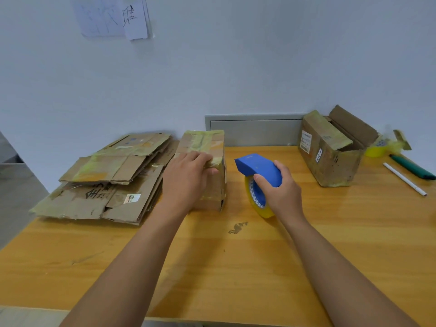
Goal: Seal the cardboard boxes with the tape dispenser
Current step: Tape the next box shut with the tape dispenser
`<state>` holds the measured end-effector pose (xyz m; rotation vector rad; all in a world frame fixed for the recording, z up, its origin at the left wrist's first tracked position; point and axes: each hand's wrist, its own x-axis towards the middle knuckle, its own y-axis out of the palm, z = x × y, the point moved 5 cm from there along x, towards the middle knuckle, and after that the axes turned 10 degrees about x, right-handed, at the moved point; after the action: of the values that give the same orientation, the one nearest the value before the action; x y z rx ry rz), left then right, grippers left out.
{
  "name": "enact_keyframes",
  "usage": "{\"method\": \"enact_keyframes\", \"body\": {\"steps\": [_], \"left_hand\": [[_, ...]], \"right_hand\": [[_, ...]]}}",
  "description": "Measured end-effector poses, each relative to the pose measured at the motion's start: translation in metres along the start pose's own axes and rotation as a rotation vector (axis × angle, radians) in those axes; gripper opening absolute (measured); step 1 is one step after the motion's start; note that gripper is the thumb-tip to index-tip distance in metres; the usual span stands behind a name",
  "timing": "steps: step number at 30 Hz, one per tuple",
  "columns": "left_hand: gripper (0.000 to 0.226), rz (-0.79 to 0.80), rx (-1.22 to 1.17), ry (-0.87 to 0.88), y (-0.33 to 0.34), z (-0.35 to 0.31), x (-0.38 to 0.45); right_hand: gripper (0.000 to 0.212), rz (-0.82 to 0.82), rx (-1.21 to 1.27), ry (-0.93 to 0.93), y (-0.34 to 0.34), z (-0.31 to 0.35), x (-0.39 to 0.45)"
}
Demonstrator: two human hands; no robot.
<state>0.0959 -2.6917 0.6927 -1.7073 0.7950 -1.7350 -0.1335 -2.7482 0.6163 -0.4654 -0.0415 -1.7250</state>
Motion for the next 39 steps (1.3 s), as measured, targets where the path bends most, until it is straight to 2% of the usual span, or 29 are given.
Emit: {"method": "enact_keyframes", "body": {"steps": [3, 8, 12, 15, 18, 26, 30, 34, 39], "left_hand": [[0.029, -0.091, 0.024, -0.023, -0.001, -0.006, -0.003], [0.051, 0.197, 0.082, 0.007, 0.013, -0.009, 0.012], [0.046, 0.288, -0.072, -0.048, 0.007, 0.003, 0.027], [0.047, 0.24, -0.051, -0.112, 0.004, 0.008, 0.036], [0.049, 0.179, 0.064, -0.041, 0.011, -0.001, 0.037], [0.062, 0.104, 0.09, 0.008, 0.02, 0.001, 0.027], [0.057, -0.015, 0.07, 0.008, 0.019, -0.007, 0.016], [0.051, -0.035, 0.02, 0.012, 0.021, -0.004, 0.013], [0.043, -0.129, 0.1, 0.016, 0.023, -0.009, 0.011]], "right_hand": [[0.071, 0.0, -0.004, 0.002, 0.001, 0.001, 0.0], [0.071, -0.001, -0.001, 0.005, 0.0, -0.001, -0.001], [0.071, -0.008, 0.006, -0.005, 0.0, -0.002, -0.001], [0.071, -0.012, 0.001, -0.003, 0.001, -0.002, 0.0], [0.071, -0.017, -0.001, -0.008, 0.0, -0.002, -0.001], [0.071, -0.028, -0.014, -0.013, 0.0, -0.002, -0.003], [0.072, -0.026, -0.018, -0.026, 0.0, -0.001, -0.005], [0.073, -0.018, -0.017, -0.015, 0.0, -0.002, -0.005], [0.071, -0.019, -0.017, -0.016, 0.001, -0.001, -0.004]]}}
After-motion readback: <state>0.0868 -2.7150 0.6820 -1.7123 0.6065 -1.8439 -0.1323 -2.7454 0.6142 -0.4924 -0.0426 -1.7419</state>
